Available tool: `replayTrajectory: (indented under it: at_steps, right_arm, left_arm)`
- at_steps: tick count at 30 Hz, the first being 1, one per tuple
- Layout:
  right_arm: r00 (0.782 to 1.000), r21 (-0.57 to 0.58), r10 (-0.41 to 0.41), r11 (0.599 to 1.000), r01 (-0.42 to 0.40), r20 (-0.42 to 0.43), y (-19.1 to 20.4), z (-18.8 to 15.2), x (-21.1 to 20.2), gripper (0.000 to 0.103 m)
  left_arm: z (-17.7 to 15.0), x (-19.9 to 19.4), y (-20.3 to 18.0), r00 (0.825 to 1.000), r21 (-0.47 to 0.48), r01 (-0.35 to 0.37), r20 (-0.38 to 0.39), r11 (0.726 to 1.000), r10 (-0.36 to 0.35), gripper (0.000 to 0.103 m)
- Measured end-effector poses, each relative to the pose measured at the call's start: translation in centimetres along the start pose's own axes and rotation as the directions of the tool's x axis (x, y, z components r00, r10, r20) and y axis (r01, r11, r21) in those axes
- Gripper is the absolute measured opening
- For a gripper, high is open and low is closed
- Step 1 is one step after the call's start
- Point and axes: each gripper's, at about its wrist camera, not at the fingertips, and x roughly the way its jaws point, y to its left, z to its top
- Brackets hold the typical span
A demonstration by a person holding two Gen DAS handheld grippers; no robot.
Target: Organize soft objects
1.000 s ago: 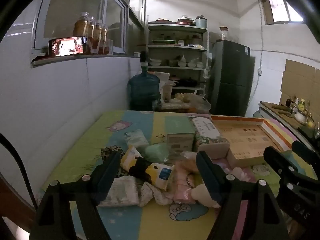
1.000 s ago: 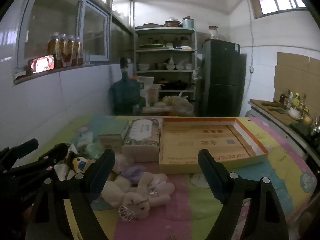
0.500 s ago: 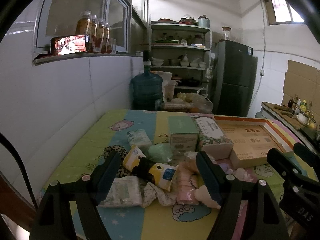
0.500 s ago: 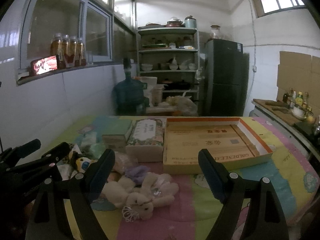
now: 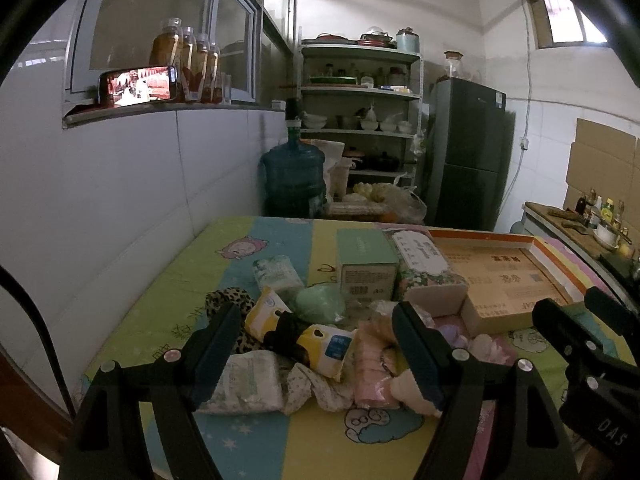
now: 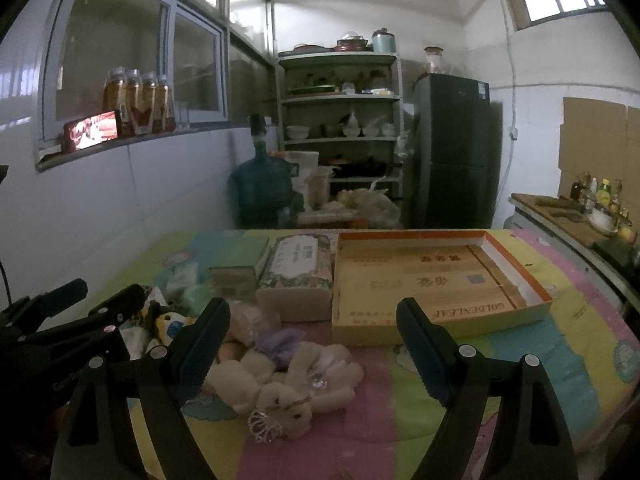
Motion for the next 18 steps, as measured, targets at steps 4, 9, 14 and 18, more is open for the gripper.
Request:
replayTrajectory:
  at_steps: [4,9,14,18]
  right_arm:
    - [1.0,0.001,0.01,1.0,-0.01,-0.005,-0.18,-0.19,0.36,0.086]
    - [1.0,0.0,0.019,1.0,-0.019,-0.012,-0.08,-0.38,0.63,0.086]
    - [1.0,-0.001,0.025,1.0,-0.025,-0.016,-0.06,-0.55,0.8,0.086]
    - [0.999,-0.002,0.028,1.0,-0.029,-0.019,0.13,-0.46,0.96,0.086]
  left_arm:
    - [-0.04,0.01,-0.02,1.0,0.0,0.001,-0.001,1.0,-0.001,0.078]
    - [-0.1,0.48,-0.01,1.0,-0.003,0.002,-0.008,1.0,-0.002,0.078]
    - [-0.16,0.57,0.12,1.0,-0.005,0.003,-0.01,1.0,-0.003,0.078]
    - [-0.11,0.55,0.13,1.0,-0.005,0.003,-0.011,1.0,-0.003,0.078]
